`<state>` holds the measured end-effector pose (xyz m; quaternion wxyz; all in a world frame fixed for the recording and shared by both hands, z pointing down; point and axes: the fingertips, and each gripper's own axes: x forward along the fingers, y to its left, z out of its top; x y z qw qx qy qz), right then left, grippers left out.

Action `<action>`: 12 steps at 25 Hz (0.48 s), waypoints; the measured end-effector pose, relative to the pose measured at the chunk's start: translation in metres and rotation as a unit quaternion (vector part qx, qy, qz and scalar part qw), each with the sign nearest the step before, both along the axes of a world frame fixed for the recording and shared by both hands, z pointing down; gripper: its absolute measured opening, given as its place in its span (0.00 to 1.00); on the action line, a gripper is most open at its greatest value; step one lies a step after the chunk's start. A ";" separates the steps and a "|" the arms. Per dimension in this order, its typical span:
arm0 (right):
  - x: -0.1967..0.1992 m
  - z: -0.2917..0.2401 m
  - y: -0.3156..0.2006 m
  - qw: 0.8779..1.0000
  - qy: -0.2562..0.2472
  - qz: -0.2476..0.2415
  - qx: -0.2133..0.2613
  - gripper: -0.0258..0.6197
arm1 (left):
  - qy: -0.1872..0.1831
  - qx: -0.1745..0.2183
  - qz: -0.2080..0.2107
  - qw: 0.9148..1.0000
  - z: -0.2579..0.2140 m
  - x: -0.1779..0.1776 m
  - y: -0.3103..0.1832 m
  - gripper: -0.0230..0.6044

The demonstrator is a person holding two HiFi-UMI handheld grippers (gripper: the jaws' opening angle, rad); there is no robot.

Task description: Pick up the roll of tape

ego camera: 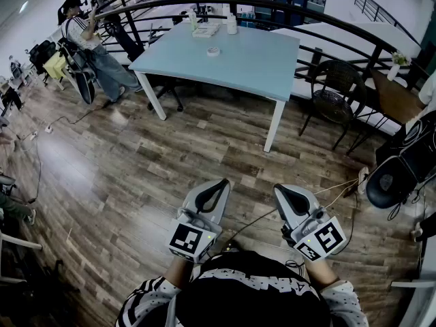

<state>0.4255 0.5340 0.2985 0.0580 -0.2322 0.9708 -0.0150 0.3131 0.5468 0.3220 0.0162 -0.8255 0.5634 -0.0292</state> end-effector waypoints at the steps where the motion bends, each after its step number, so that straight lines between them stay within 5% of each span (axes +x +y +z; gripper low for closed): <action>1: -0.002 0.000 -0.001 1.000 0.000 0.001 0.000 0.04 | 0.005 -0.002 0.002 1.000 -0.002 -0.001 -0.001 0.04; 12: -0.021 0.002 -0.021 1.000 -0.005 -0.005 -0.011 0.04 | 0.010 0.000 0.014 1.000 0.000 -0.017 -0.026 0.04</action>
